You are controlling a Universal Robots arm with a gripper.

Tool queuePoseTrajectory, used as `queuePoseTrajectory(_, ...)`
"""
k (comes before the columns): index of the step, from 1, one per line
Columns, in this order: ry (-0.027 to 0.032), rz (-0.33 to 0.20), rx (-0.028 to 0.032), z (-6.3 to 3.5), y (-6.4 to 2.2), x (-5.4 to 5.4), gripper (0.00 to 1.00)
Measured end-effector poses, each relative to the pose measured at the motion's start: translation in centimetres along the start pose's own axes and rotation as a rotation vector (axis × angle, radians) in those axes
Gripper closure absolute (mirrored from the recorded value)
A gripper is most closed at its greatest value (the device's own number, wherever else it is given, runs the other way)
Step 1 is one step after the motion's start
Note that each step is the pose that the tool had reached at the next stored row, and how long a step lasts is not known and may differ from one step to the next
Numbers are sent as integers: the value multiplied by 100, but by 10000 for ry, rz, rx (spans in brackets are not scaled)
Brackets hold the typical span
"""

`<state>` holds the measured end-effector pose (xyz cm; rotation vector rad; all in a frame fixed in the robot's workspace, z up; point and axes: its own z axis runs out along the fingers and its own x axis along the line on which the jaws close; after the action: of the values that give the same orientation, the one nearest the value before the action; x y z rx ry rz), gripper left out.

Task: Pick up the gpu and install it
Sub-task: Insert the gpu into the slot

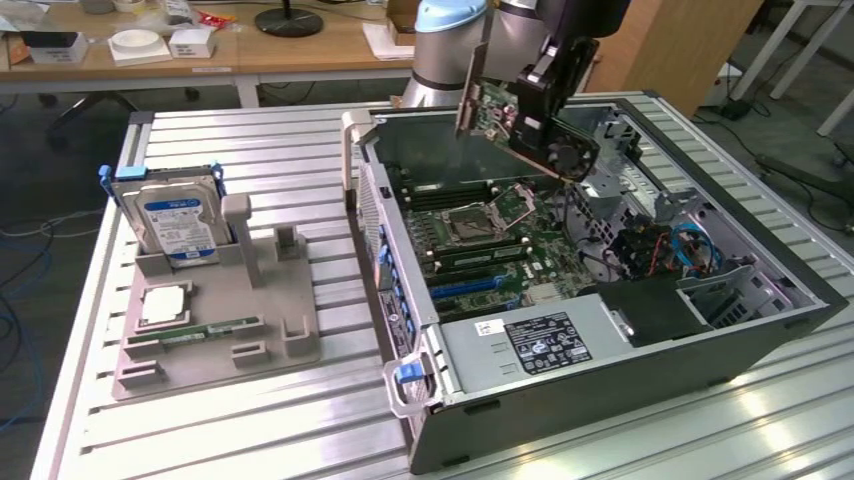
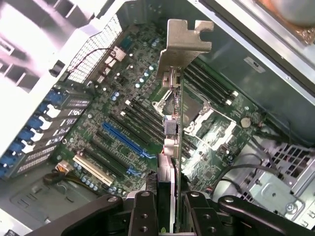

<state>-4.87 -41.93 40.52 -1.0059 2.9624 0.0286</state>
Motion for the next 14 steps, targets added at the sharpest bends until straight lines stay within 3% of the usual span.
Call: queuePoseTrajectory(14, 26, -2102, -42, 1, 0, 0, 73)
